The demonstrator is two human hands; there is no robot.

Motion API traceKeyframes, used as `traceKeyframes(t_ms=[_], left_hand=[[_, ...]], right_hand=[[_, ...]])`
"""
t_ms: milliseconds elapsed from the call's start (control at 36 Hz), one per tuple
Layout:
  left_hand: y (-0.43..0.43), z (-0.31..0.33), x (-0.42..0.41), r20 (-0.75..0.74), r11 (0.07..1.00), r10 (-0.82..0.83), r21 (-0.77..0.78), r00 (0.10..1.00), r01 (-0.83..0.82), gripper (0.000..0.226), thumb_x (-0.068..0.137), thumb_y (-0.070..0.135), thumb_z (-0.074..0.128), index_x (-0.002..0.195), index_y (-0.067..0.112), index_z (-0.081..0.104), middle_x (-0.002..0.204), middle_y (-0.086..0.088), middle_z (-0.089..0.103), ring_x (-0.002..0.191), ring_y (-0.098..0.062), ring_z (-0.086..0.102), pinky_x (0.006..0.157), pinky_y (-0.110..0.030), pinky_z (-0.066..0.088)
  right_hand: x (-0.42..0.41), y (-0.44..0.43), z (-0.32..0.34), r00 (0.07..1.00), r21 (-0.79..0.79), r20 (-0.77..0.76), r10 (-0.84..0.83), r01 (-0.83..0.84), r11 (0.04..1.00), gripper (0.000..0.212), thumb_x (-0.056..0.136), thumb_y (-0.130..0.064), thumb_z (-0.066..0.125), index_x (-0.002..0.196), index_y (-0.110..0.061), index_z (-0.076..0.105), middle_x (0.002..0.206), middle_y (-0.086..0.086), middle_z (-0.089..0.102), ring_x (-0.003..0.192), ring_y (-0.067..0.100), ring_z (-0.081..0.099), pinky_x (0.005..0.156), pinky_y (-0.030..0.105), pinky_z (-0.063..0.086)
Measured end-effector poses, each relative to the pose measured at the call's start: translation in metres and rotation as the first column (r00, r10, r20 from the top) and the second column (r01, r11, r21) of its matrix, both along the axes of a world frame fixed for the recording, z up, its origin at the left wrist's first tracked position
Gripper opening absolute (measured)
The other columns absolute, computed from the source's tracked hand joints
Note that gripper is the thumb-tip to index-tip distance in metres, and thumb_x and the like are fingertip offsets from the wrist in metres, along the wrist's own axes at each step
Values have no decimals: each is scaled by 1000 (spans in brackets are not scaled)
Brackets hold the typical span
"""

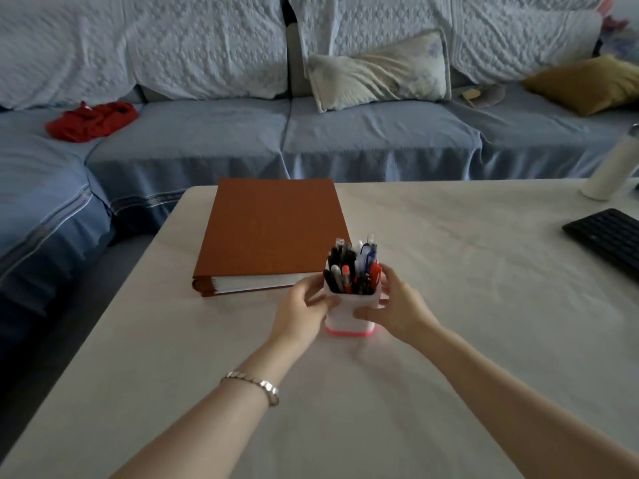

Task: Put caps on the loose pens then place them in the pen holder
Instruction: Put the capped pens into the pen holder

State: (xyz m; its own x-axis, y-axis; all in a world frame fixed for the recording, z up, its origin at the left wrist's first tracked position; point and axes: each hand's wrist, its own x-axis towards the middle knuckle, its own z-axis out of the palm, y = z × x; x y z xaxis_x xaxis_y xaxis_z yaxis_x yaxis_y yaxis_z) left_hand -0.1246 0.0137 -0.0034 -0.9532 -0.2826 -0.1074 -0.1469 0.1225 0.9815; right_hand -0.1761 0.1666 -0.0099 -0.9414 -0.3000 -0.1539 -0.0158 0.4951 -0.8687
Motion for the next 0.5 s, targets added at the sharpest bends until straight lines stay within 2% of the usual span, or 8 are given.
traceKeyframes(t_ms=[56, 111, 194, 306, 361, 417, 472, 500], left_hand=[[-1, 3, -6, 3, 1000, -16, -7, 1000, 16, 32, 79, 6, 66, 98, 32, 58, 102, 13, 61, 104, -10, 57, 95, -43, 48], [0, 5, -8, 13, 999, -26, 23, 1000, 26, 36, 81, 4, 64, 104, 30, 54, 106, 10, 58, 102, -11, 57, 94, -39, 48], [3, 3, -7, 26, 998, -30, 56, 999, 28, 40, 83, 7, 62, 111, 33, 49, 115, 7, 57, 99, -10, 58, 92, -37, 49], [8, 6, -4, 27, 999, -12, 54, 1000, 11, 41, 86, 10, 59, 122, 27, 48, 111, 10, 53, 101, -10, 54, 92, -33, 48], [10, 9, -3, 39, 999, -16, 38, 999, 15, 43, 87, 12, 57, 128, 21, 45, 112, 8, 52, 99, -8, 52, 84, -25, 50], [11, 12, -3, 88, 998, -53, -22, 995, 55, 43, 90, 16, 54, 130, 23, 41, 116, 7, 52, 96, -5, 50, 69, -8, 42], [7, 16, -5, 191, 985, -96, -127, 977, 121, 46, 91, 20, 51, 133, 27, 34, 115, 8, 53, 86, -6, 51, 57, -7, 36], [5, 21, -5, 250, 967, -102, -200, 963, 155, 49, 91, 20, 50, 135, 27, 31, 110, 7, 56, 78, -8, 53, 55, -11, 37]], right_hand=[[-5, -2, 1, 1000, 8, 0, -17, 17, 1000, 83, 60, -12, 82, 130, -24, 39, 108, -2, 60, 108, 24, 58, 92, 45, 49], [-7, -3, 2, 1000, 31, -9, -18, 18, 999, 80, 62, -12, 81, 130, -24, 40, 105, -3, 60, 107, 23, 59, 89, 39, 49], [-2, -4, 3, 999, 74, -27, -30, 31, 997, 73, 68, -14, 77, 130, -23, 41, 112, 1, 62, 105, 21, 59, 81, 29, 46], [6, -5, 0, 997, 119, -63, -51, 58, 991, 64, 73, -20, 74, 128, -20, 42, 115, 5, 62, 105, 22, 58, 81, 30, 46], [6, -6, -1, 997, 157, -60, -53, 62, 986, 61, 74, -21, 72, 127, -18, 41, 115, 7, 62, 106, 23, 57, 81, 32, 47], [5, -6, -1, 998, 233, -33, -46, 53, 971, 58, 76, -18, 69, 126, -15, 41, 117, 8, 60, 106, 26, 57, 83, 36, 49], [2, -5, 1, 1000, 343, 24, -18, 9, 939, 50, 77, -14, 65, 122, -11, 44, 115, 9, 59, 102, 29, 58, 80, 38, 50], [3, -4, 6, 998, 393, 61, -8, -17, 920, 46, 77, -13, 64, 120, -8, 47, 114, 10, 61, 99, 30, 59, 80, 38, 51]])
